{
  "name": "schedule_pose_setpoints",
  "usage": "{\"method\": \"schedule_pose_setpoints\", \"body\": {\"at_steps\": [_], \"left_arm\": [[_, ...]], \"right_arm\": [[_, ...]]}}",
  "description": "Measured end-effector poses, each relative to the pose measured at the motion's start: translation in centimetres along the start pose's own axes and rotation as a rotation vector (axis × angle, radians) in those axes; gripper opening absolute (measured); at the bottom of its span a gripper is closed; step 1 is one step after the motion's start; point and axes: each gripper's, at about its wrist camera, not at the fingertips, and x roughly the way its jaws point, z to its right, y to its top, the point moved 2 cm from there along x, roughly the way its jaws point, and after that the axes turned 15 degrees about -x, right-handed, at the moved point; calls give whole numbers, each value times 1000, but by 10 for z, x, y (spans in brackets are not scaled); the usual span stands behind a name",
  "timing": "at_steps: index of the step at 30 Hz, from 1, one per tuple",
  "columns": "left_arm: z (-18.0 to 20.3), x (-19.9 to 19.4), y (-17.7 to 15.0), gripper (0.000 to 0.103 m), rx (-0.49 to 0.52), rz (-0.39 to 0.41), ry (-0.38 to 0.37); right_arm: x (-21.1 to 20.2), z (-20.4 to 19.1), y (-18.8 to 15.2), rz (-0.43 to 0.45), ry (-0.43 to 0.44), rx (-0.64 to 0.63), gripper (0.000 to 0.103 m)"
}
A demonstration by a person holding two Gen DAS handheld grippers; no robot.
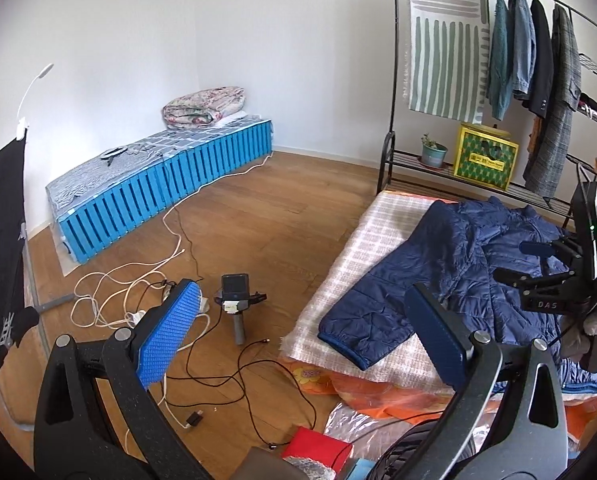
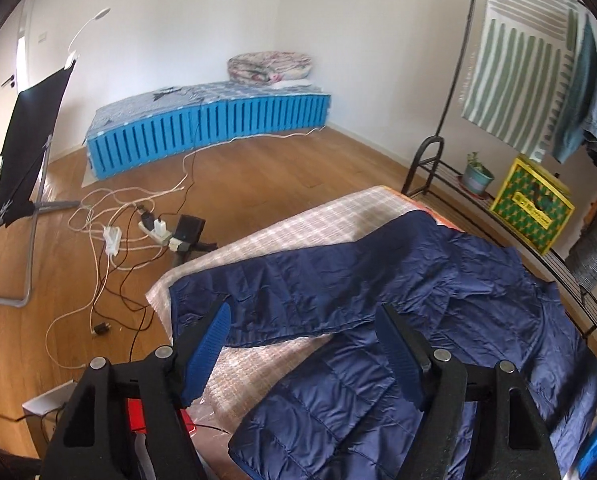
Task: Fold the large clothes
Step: 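Lower the right tool onto the jacket sleeve cuff and close it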
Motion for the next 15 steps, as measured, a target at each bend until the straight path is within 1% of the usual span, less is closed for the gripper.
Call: {"method": "schedule_pose_setpoints", "body": {"at_steps": [2,4,9,12,15], "left_arm": [[-12,2,0,103,-20,1,30],[-22,4,0,103,-47,-7,52],[-41,4,-3,103,-65,11,143],[-51,3,-5,103,-79,14,168],[-59,4,-7,103,-88,9,185]], "right_arm": [[26,-15,9,-28,44,-46,68],[49,-29,16,-56,69,-83,67],[95,-60,30,-103,72,-160,66],[118,-73,35,-135,61,-176,65],[136,-83,39,-159,91,-169,64]]}}
